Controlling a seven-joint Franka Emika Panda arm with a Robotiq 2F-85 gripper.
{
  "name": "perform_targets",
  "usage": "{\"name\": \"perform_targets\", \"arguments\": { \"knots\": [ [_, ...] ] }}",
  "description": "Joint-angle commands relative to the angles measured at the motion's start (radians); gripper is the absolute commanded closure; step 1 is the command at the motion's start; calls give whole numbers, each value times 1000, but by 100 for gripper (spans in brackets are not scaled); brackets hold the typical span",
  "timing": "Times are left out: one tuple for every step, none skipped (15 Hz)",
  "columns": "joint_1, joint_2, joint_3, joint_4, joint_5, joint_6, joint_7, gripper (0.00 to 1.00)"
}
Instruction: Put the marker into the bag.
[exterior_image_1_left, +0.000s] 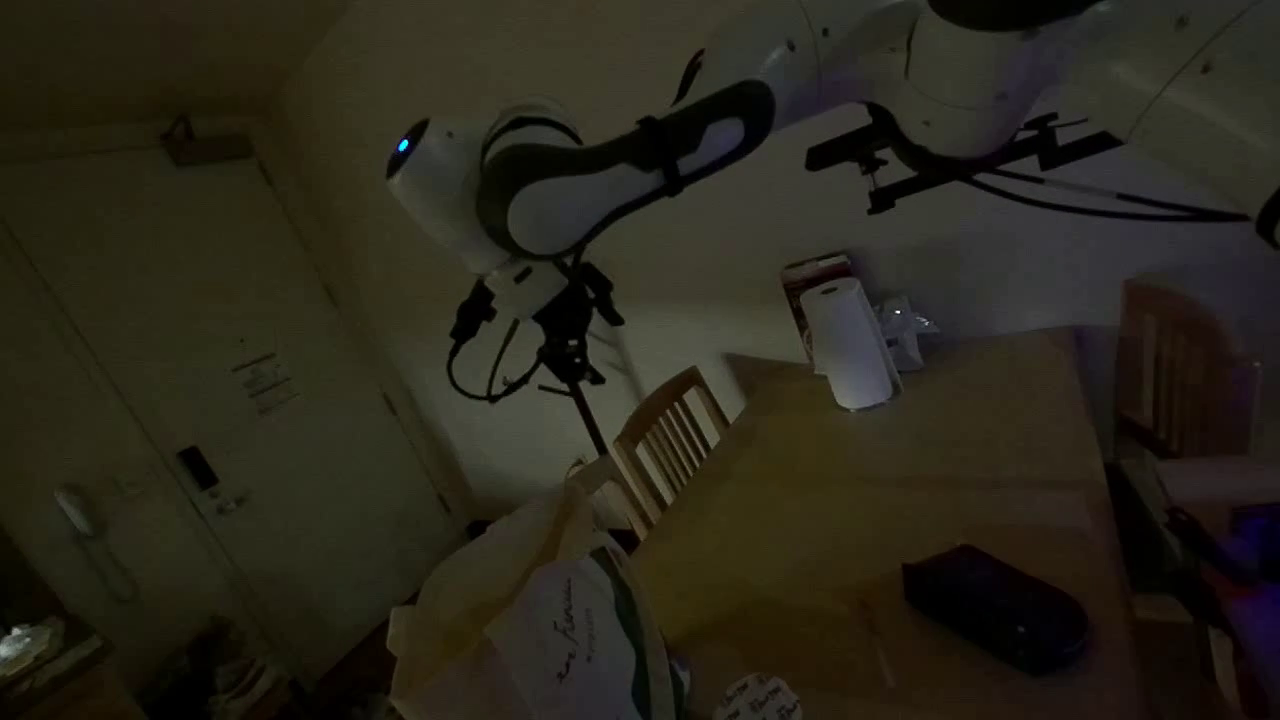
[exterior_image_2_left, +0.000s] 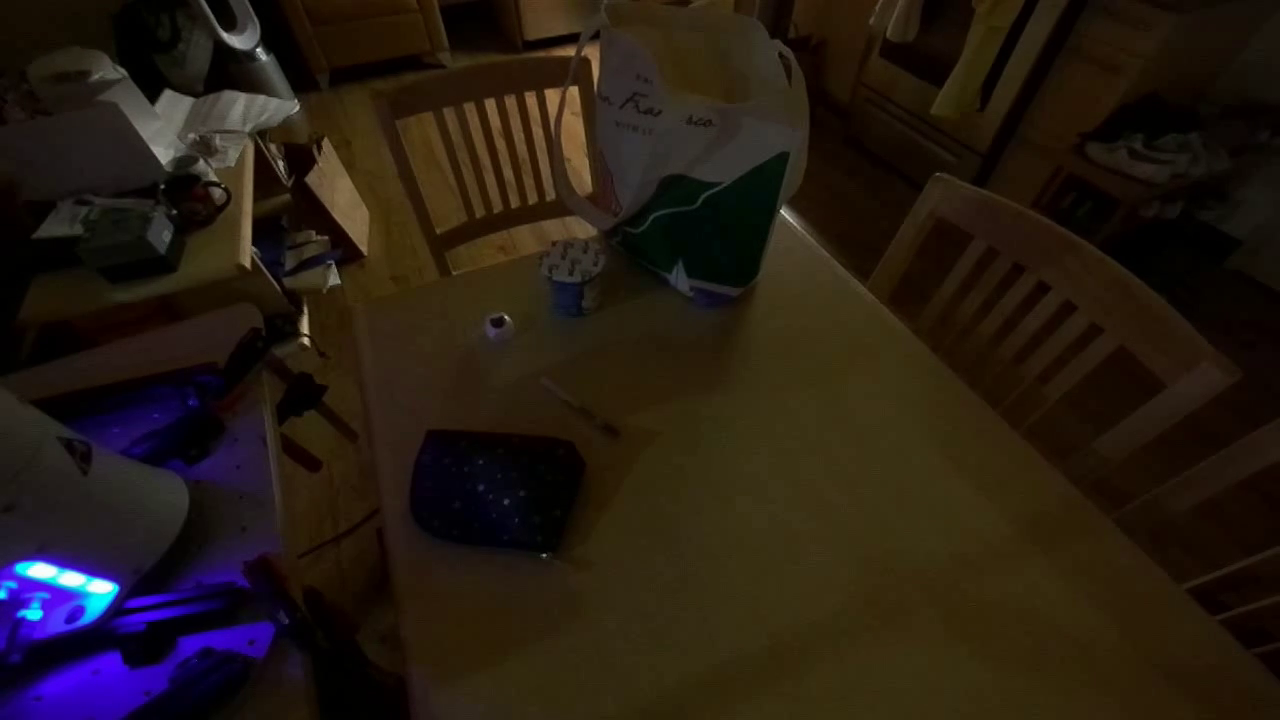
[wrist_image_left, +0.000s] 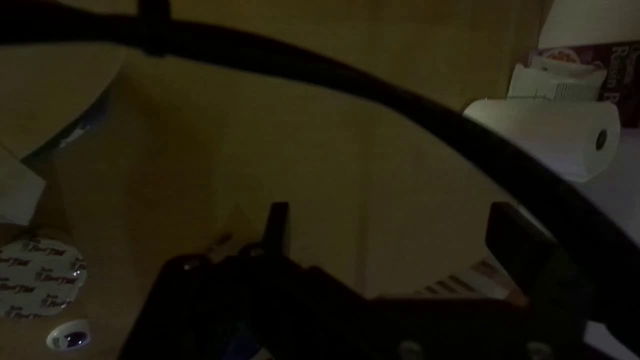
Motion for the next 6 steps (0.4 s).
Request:
{"name": "perform_targets", "arguments": {
  "knots": [
    [8,88,40,118,45,-138,0,0],
    [-4,104,44,127,63,-154,0,0],
    [-20,119,55,136,84,-159,0,0],
    [-42,134,71,133,103,-151,0,0],
    [-56,147,72,141,125,-131,0,0],
    [-29,100,18,98,84,-123,0,0]
  ]
}}
